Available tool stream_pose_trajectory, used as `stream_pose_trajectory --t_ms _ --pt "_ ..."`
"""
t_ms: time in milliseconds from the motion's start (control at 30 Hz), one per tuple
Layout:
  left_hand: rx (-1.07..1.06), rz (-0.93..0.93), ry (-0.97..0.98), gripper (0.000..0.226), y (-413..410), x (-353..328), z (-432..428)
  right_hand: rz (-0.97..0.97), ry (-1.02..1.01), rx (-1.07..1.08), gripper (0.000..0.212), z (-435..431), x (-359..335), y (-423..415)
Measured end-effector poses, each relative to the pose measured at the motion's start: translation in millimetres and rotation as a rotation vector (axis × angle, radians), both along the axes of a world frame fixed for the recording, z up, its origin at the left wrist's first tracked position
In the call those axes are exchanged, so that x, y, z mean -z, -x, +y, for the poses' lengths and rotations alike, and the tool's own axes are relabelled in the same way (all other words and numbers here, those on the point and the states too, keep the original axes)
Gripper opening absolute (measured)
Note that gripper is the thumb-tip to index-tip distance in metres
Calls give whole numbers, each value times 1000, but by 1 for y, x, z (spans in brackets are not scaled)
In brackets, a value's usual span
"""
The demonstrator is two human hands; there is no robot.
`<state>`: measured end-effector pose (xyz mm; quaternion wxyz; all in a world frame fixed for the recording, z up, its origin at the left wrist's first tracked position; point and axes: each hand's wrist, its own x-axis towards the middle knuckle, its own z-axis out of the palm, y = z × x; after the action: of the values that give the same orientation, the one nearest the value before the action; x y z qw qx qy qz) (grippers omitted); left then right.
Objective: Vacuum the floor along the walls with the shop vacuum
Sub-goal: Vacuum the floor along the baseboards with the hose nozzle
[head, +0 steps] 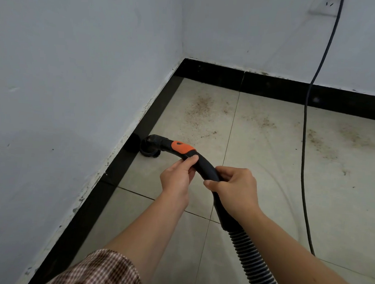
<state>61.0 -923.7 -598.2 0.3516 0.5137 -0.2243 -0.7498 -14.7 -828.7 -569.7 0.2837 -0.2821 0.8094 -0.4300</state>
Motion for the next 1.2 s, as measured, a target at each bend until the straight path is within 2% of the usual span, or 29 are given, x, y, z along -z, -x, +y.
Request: stream_pose_trajectory --t_ms 267,600,767,1200 --pt "-25 -3 -8 9 0 0 -5 57 -10 -30 5 -6 2 -3" --pt "-14 35 10 11 1 0 -14 155 -21 -36 18 -13 3 -7" --pt "2 86 -9 13 13 2 -11 218 -33 -25 18 -10 -1 3" --pt "57 104 -33 11 40 0 11 210 -50 37 15 16 -8 24"
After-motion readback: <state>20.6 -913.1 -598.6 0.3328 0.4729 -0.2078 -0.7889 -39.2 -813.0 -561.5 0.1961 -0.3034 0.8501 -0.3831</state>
